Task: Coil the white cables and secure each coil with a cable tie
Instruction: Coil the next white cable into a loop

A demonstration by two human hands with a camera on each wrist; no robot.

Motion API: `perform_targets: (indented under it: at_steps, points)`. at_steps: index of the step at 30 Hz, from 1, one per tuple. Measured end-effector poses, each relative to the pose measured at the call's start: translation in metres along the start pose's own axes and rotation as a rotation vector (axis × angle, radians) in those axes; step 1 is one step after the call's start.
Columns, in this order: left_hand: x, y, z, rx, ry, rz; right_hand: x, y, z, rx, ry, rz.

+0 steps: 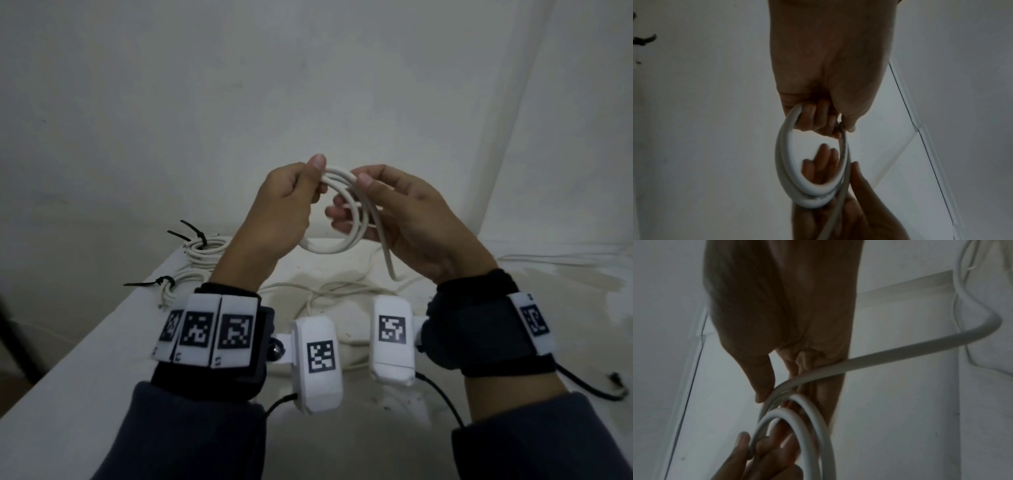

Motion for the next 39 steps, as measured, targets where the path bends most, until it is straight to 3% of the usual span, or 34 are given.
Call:
perform_targets:
  at_steps: [3, 7, 13, 17, 23, 29, 32, 35, 39]
  points:
    - [0.002, 0.0, -0.006, 0.06, -0.001, 0.01, 0.002, 0.001, 0.001, 0.152, -0.09, -0.106]
    - [0.004, 0.0, -0.016, 0.264, -0.023, 0.048, -0.003, 0.0, 0.001, 0.014, -0.084, -0.056]
    - [0.007, -0.002, -0.007, 0.294, -0.236, 0.132, -0.002, 0.0, 0.007, 0.066, -0.077, -0.028]
    - [0.007, 0.001, 0.004, 0.39, -0.282, 0.134, -0.002, 0.002, 0.006, 0.072, -0.119, -0.011]
    - [0.004, 0.0, -0.007, 0.638, -0.168, 0.119, 0.002, -0.006, 0.005, 0.151, -0.131, 0.012]
    - [0.006, -0.002, -0.031, 0.711, -0.121, 0.18, -0.001, -0.005, 0.01, 0.017, -0.001, -0.021]
    - [0.009, -0.004, -0.035, 0.527, -0.093, 0.314, -0.003, -0.001, 0.011, -0.065, 0.092, -0.002]
    - [0.012, -0.014, -0.039, 0.323, -0.127, 0.574, -0.005, 0.001, 0.01, -0.25, 0.157, 0.067]
    - [0.02, -0.027, -0.048, 0.092, -0.397, 0.828, -0.006, 0.0, 0.009, -0.467, 0.186, 0.145]
Point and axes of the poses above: each hand's wrist, its own x-axis away from the middle knuckle, its own z-axis out of the back of the hand, y = z × x, the point moved 1 cm from there along -x, towards the middle knuckle, and after that the axes turned 2 degrees about z, right-handed, at the moved point
